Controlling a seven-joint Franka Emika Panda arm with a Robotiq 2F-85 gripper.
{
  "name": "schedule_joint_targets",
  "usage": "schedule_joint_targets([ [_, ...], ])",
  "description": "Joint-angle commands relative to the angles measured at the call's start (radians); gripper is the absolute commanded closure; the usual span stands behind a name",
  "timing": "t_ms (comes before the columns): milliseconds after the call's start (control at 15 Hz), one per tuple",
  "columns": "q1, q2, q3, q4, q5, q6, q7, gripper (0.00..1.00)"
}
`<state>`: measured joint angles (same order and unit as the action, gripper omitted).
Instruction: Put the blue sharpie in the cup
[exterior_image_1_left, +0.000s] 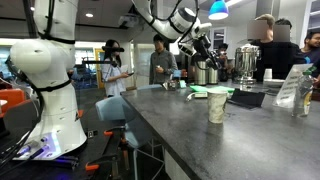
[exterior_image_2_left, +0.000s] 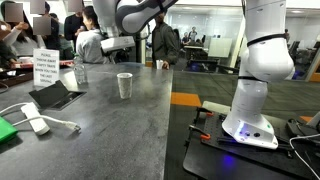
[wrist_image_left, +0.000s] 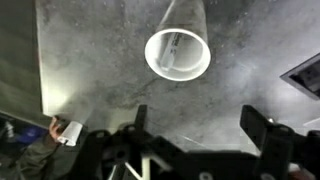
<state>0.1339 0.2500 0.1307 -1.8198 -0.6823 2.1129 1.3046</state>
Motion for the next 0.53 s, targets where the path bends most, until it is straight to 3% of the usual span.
schedule_joint_targets([
  [0, -0.022, -0.07, -0.016, -0.058, 0.223, 0.009, -0.247, 0.0],
  [200, -0.031, -0.104, -0.036, -0.085, 0.348, -0.014, -0.466, 0.0],
  [467, -0.027, -0.128, -0.065, -0.113, 0.344, -0.008, -0.587, 0.0],
])
